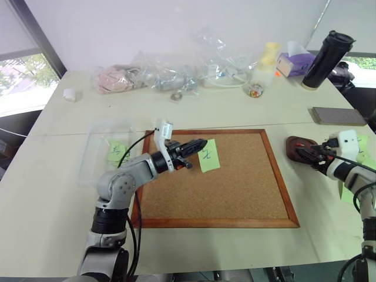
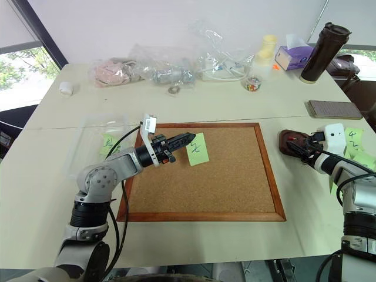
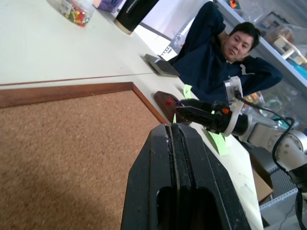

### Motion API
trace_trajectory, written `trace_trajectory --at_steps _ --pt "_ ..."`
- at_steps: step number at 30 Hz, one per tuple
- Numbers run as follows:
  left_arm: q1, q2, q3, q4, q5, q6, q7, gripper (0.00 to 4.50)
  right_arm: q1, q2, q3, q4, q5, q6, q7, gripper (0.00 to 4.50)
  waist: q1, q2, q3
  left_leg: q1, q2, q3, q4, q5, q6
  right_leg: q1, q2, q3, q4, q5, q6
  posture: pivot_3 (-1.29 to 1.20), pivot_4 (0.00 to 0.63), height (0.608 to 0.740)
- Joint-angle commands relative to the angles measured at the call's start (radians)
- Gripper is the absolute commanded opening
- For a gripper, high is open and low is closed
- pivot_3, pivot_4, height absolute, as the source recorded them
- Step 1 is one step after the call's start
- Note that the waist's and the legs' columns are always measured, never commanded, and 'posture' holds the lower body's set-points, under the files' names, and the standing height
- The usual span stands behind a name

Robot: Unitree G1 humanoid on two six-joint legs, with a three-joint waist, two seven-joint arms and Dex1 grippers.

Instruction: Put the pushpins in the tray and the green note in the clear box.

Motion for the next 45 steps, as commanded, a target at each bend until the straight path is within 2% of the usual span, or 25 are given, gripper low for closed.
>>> trace_trajectory --at_steps 1,9,20,34,40,45 --pt "-0.002 0.002 0.001 -0.042 -0.009 -0.021 -0.003 0.00 -0.003 -0.019 -0.041 -0.055 0.022 0.002 -0.001 4.43 0.000 0.000 0.000 0.000 0.000 0.000 0.000 0.000 0.000 0.000 0.000 0.000 0.000 0.000 0.000 0.00 0.150 0.740" --pt "-0.010 0.005 -0.001 -0.032 -0.003 -0.028 -0.007 0.00 -0.004 -0.007 -0.039 -0.081 0.047 0.032 -0.005 4.43 0.000 0.000 0.000 0.000 0.000 0.000 0.000 0.000 0.000 0.000 0.000 0.000 0.000 0.000 0.000 0.00 0.150 0.740" --pt "-0.011 0.007 -0.005 -0.032 -0.003 -0.038 -0.003 0.00 -0.067 -0.001 -0.112 -0.052 0.123 0.095 -0.046 4.43 -0.001 0.000 0.000 0.000 0.000 0.000 0.000 0.000 0.000 0.000 0.000 0.000 0.000 0.000 0.000 0.00 0.150 0.740" --pt "-0.008 0.005 -0.005 -0.040 -0.008 -0.035 -0.001 0.00 -0.032 -0.001 -0.020 0.062 -0.006 -0.058 -0.030 4.43 -0.001 0.000 0.000 0.000 0.000 0.000 0.000 0.000 0.000 0.000 0.000 0.000 0.000 0.000 0.000 0.00 0.150 0.740" --pt "-0.006 0.008 -0.002 -0.045 -0.010 -0.034 0.003 0.00 -0.042 -0.008 -0.025 0.051 0.005 -0.063 -0.020 4.43 -0.001 0.000 0.000 0.000 0.000 0.000 0.000 0.000 0.000 0.000 0.000 0.000 0.000 0.000 0.000 0.00 0.150 0.740" --pt "-0.010 0.002 -0.006 -0.040 -0.007 -0.037 0.003 0.00 -0.022 -0.016 0.019 0.078 -0.052 -0.122 -0.010 4.43 -0.001 0.000 0.000 0.000 0.000 0.000 0.000 0.000 0.000 0.000 0.000 0.000 0.000 0.000 0.000 0.00 0.150 0.740"
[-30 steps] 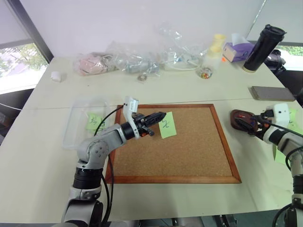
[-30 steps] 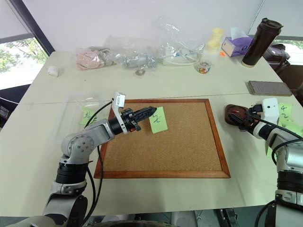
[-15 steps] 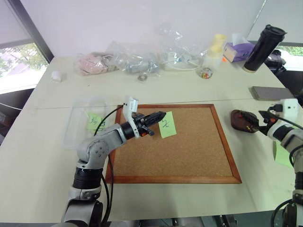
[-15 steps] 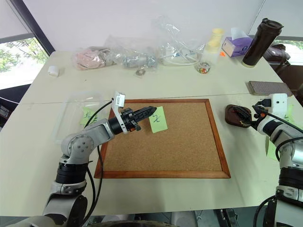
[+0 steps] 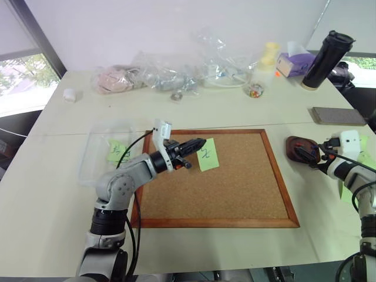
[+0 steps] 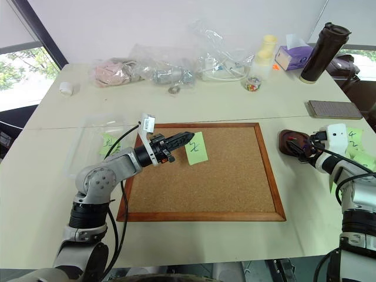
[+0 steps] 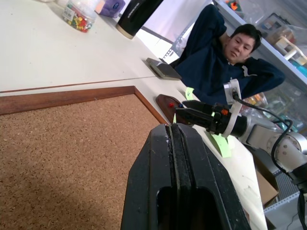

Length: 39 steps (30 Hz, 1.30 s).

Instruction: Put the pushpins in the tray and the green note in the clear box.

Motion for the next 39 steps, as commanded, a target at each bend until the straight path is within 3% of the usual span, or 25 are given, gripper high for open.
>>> trace_trajectory --at_steps 1,9,12,18,24,27,33,39 --pt "-0.011 -0.004 -0.003 -0.031 -0.006 -0.017 0.000 0.00 0.005 -0.016 0.000 -0.001 -0.022 -0.048 0.009 4.43 0.000 0.000 0.000 0.000 0.000 0.000 0.000 0.000 0.000 0.000 0.000 0.000 0.000 0.000 0.000 0.00 0.150 0.740" --pt "-0.008 -0.002 -0.003 -0.034 -0.006 -0.016 -0.001 0.00 -0.015 -0.035 -0.072 -0.108 0.064 0.034 0.024 4.43 0.000 0.000 0.000 0.000 0.000 0.000 0.000 0.000 0.000 0.000 0.000 0.000 0.000 0.000 0.000 0.00 0.150 0.740" --pt "-0.007 0.003 -0.002 -0.034 -0.004 -0.017 -0.003 0.00 -0.002 -0.046 -0.078 -0.238 0.123 0.110 0.062 4.43 0.000 0.000 0.000 0.000 0.000 0.000 0.000 0.000 0.000 0.000 0.000 0.000 0.000 0.000 0.000 0.00 0.150 0.740" --pt "-0.021 0.064 0.000 -0.108 0.017 -0.029 -0.006 0.00 0.036 -0.066 0.006 -0.611 0.305 0.317 0.180 4.43 0.000 0.000 0.000 0.000 0.001 0.000 0.000 0.000 0.000 0.000 0.000 0.000 0.000 0.000 0.000 0.00 0.150 0.740" --pt "-0.071 0.152 0.094 -0.239 -0.005 -0.019 0.073 0.00 -0.003 -0.045 0.118 -0.796 0.398 0.401 0.217 4.43 0.003 -0.001 0.000 -0.001 0.001 -0.001 0.000 0.000 0.000 0.000 0.000 0.000 0.000 0.000 0.000 0.00 0.150 0.740" --pt "-0.084 0.277 0.230 -0.286 0.010 -0.003 0.137 0.00 -0.045 -0.030 0.216 -0.845 0.398 0.398 0.248 4.43 -0.001 -0.001 0.001 0.000 0.000 -0.001 0.000 0.000 0.000 0.000 0.000 0.000 -0.001 0.000 0.000 0.00 0.150 0.740" --pt "0.006 0.534 0.392 -0.240 0.069 -0.029 0.094 0.00 -0.103 -0.007 0.325 -0.813 0.349 0.348 0.283 4.43 -0.005 -0.002 0.001 0.000 0.002 -0.001 -0.003 0.000 0.000 -0.002 0.000 0.000 0.000 0.000 0.000 0.00 0.150 0.740" --pt "0.130 0.589 0.438 -0.153 0.100 -0.079 0.034 0.00 -0.140 0.009 0.391 -0.762 0.277 0.283 0.313 4.43 0.005 -0.002 0.001 0.000 0.000 -0.002 -0.001 0.000 0.000 0.000 0.000 -0.001 -0.001 0.000 0.000 0.00 0.150 0.740"
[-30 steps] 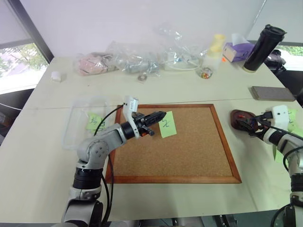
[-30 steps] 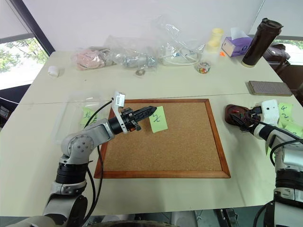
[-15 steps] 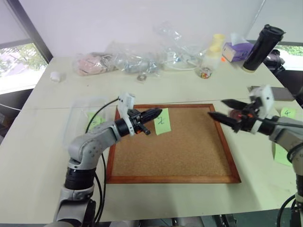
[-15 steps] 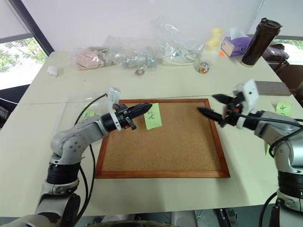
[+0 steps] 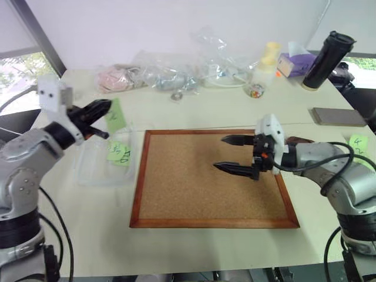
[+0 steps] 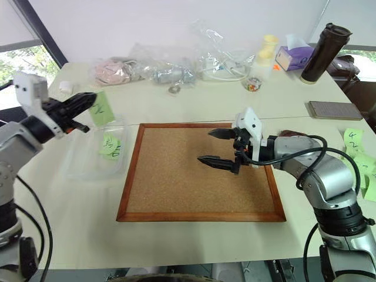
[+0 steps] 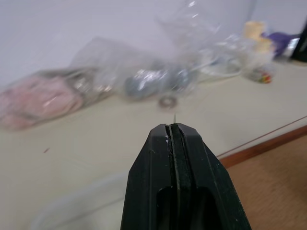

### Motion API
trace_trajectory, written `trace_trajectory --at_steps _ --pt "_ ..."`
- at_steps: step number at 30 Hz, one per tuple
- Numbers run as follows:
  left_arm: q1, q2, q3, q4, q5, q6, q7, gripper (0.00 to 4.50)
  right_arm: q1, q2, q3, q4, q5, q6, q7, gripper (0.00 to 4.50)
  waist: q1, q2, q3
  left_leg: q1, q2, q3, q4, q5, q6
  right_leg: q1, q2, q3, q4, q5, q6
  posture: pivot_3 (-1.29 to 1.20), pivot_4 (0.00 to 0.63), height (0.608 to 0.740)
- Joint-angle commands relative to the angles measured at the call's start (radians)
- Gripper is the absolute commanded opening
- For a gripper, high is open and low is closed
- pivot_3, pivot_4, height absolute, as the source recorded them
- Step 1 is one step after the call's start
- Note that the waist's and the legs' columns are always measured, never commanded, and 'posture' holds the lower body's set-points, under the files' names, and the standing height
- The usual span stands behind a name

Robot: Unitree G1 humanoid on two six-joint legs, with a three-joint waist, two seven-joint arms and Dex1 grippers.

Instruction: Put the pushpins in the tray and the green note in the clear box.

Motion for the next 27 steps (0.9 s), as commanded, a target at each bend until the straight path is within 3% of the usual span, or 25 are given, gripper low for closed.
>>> trace_trajectory --at_steps 1,4,5,8,13,14,20,27 --pt "0.040 0.007 0.016 0.017 0.017 -0.042 -0.034 0.00 -0.030 0.008 0.008 0.015 -0.032 -0.048 0.019 4.43 -0.001 0.000 0.000 0.000 0.000 0.000 0.000 0.000 0.000 0.000 0.000 0.000 0.000 0.000 0.000 0.00 0.150 0.740" --pt "0.075 -0.009 -0.003 0.042 0.052 -0.078 -0.032 0.00 -0.043 0.014 0.010 0.035 -0.052 -0.068 0.020 4.43 -0.005 0.000 0.000 0.000 0.000 0.000 0.000 0.000 0.000 0.000 0.000 0.000 0.000 0.000 0.000 0.00 0.150 0.740" --pt "0.079 -0.012 -0.004 0.047 0.056 -0.082 -0.031 0.33 -0.045 0.015 0.011 0.039 -0.057 -0.071 0.021 4.48 -0.005 0.000 0.000 0.000 0.001 0.000 0.000 0.000 0.000 -0.001 0.000 0.000 0.000 0.000 0.000 0.00 0.150 0.740" --pt "0.115 -0.021 -0.002 0.060 0.055 -0.069 -0.038 1.48 -0.046 0.013 0.009 0.052 -0.076 -0.085 0.023 4.50 -0.006 0.000 0.000 0.000 0.001 0.000 -0.001 0.000 0.000 -0.001 0.000 0.000 0.000 0.000 0.000 0.00 0.150 0.740" --pt "0.151 0.019 0.021 0.025 0.015 -0.043 -0.104 4.13 -0.037 -0.014 0.000 0.058 -0.096 -0.095 0.046 4.50 -0.005 0.000 0.000 0.000 0.001 0.000 -0.001 0.000 0.000 -0.001 0.000 0.000 0.000 0.000 0.000 0.00 0.150 0.740" --pt "0.155 0.027 0.027 0.016 0.003 -0.036 -0.117 4.45 -0.037 -0.019 -0.002 0.059 -0.098 -0.096 0.050 4.50 -0.005 0.000 0.000 0.000 0.001 0.000 -0.001 0.000 0.000 -0.001 0.000 0.000 0.000 0.000 0.000 0.00 0.150 0.740" --pt "0.189 0.085 0.026 -0.072 -0.073 -0.016 -0.219 4.45 -0.012 -0.065 -0.033 0.047 -0.100 -0.090 0.075 4.50 -0.005 0.000 0.000 0.000 0.001 0.000 -0.001 0.000 0.000 -0.001 0.000 0.001 0.000 0.000 0.000 0.00 0.150 0.740" --pt "0.212 0.140 -0.061 -0.193 -0.145 0.009 -0.329 4.45 0.077 -0.136 -0.104 -0.035 -0.056 -0.052 0.092 4.50 -0.005 0.001 0.001 0.000 0.001 0.000 -0.001 0.000 0.000 -0.001 -0.001 0.002 -0.001 0.000 0.000 0.00 0.150 0.740"
